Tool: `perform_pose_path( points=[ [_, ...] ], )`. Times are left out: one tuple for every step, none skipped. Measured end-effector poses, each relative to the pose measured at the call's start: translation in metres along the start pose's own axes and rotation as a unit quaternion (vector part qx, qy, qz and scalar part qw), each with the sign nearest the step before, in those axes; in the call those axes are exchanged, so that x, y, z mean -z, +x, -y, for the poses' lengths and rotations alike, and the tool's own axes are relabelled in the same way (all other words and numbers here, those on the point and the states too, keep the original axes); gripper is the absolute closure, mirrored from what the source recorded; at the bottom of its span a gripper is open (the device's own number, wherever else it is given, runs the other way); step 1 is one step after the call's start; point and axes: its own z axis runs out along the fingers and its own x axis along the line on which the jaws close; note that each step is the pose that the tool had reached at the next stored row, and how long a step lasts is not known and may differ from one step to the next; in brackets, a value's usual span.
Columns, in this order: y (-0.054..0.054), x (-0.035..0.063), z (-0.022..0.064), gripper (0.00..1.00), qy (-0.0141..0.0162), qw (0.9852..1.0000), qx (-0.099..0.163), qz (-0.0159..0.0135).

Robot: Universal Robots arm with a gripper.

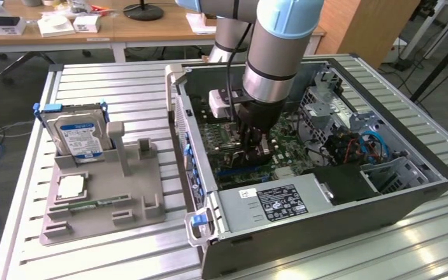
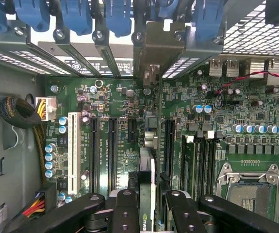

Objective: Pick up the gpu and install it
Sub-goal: 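Pick up the gpu and move the gpu toward the slot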

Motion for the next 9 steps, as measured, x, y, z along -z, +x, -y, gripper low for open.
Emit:
perform_pose_path(
  points=[
    [0.0, 0.0, 0.0, 0.74, 0.0, 1.0, 0.0, 0.0],
    [0.0, -0.0004, 0.0, 0.74, 0.0, 1.0, 0.0, 0.0001],
    [0.0, -0.0005, 0.0, 0.74, 0.0, 1.0, 0.0, 0.0],
    [0.0, -0.0005, 0.0, 0.74, 0.0, 1.0, 0.0, 0.0],
    [0.0, -0.0005, 0.0, 0.74, 0.0, 1.0, 0.0, 0.0],
    [0.0, -0.0005, 0.0, 0.74, 0.0, 1.0, 0.0, 0.0],
    [0.0, -0.0005, 0.0, 0.74, 0.0, 1.0, 0.0, 0.0],
    [0.0, -0.0005, 0.0, 0.74, 0.0, 1.0, 0.0, -0.0001],
    [0.0, -0.0009, 0.0, 0.74, 0.0, 1.0, 0.0, 0.0]
  ],
)
